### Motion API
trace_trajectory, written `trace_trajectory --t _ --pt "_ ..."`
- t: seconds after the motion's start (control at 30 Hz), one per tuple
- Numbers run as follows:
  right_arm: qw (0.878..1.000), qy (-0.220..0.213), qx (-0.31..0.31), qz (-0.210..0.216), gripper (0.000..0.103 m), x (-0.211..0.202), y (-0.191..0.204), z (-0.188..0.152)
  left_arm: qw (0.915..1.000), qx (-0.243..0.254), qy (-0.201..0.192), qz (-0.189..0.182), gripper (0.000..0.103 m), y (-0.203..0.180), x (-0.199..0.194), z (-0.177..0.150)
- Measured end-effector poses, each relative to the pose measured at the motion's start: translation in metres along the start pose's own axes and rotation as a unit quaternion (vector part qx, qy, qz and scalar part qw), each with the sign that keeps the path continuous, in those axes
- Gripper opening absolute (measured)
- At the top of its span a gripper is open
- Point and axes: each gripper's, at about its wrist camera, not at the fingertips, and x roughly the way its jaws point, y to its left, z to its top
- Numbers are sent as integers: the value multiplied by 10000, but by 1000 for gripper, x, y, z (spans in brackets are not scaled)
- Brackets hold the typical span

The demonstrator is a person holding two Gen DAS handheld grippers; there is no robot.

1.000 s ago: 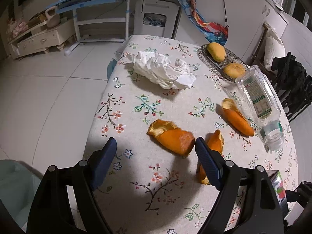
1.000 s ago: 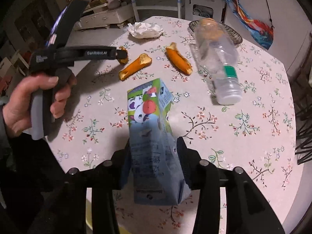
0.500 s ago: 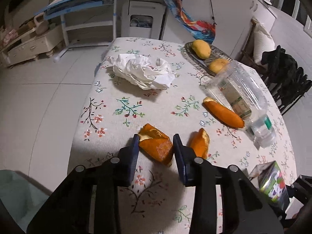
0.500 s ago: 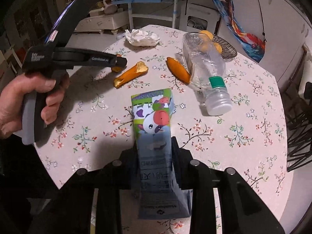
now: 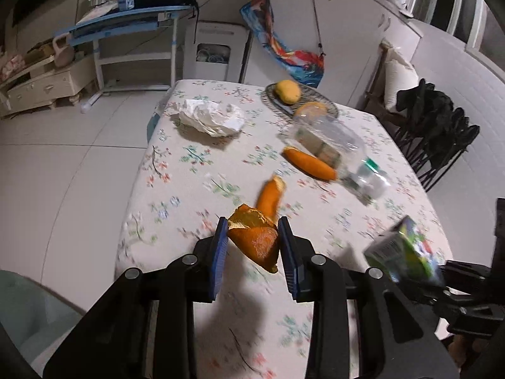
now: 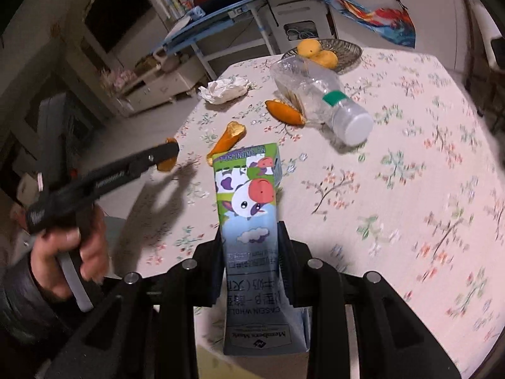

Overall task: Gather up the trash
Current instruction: 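Carry the juice carton and orange peel to the basin and open the right tool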

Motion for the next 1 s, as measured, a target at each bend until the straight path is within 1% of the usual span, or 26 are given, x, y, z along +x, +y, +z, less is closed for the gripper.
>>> trace_trajectory --t 0.1,0.23,0.37,0.43,0.67,0.8,1.0 --pt "9997 -114 184 123 31 -6 0 -9 9999 -18 -76 -65 31 -6 -13 -11" --pt "9989 -251 366 164 31 -13 -1 -17 9999 25 -109 -44 31 -13 -21 -24" --pt "9975 -320 569 277 31 -18 -5 -22 9998 117 -167 34 31 -19 -30 -34" --pt "9965 -383 664 346 31 -22 -7 -24 9994 205 -234 133 31 -23 -34 -39" --pt "9942 -544 803 465 31 -31 -10 -32 9979 348 -474 268 31 -31 -51 -48" --pt "9932 -581 864 528 31 -33 -11 -35 9970 394 -612 267 31 -36 -61 -51" --pt "9915 -692 884 657 31 -39 -9 -42 9962 471 -694 242 31 -42 -71 -59"
